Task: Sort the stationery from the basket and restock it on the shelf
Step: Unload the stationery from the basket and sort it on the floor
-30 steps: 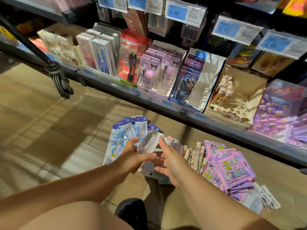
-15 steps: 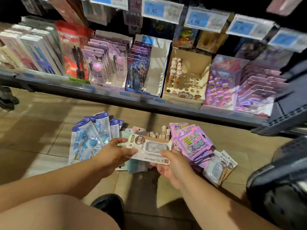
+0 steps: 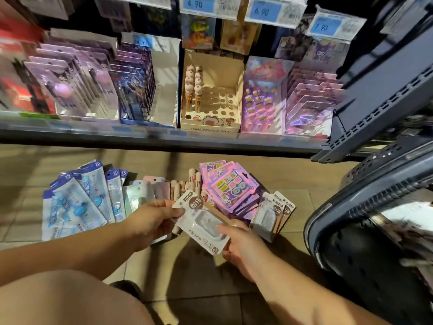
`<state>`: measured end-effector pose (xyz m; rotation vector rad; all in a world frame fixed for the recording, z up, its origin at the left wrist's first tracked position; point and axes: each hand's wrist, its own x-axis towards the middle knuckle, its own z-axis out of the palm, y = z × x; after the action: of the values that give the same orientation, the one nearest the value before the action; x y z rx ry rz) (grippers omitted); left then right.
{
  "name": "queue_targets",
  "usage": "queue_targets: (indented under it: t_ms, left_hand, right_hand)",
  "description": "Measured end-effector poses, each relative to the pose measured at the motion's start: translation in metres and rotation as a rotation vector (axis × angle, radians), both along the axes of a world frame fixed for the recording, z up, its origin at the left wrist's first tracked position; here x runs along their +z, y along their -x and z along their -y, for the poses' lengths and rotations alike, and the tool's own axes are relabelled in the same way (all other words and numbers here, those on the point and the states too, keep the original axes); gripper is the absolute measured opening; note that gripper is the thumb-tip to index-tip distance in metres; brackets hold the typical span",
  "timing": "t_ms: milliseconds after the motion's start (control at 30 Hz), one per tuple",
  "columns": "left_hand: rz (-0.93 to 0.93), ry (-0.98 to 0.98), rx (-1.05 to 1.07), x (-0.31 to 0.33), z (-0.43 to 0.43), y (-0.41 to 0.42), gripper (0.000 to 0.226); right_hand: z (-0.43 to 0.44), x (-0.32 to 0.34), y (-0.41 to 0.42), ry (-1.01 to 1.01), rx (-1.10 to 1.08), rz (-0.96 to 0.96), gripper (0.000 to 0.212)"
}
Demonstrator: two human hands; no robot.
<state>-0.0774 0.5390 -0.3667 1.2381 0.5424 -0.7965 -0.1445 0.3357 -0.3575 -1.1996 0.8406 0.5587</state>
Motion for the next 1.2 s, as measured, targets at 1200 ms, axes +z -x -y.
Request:
queue_targets:
  t_ms: [1200]
  left_hand:
    - [0.183, -0.425, -0.869, 0.025, 0.083, -0.017, 0.013]
  right_hand:
    - [0.018, -0.004, 0.061, -0.046, -0.360, -0.026, 0.009]
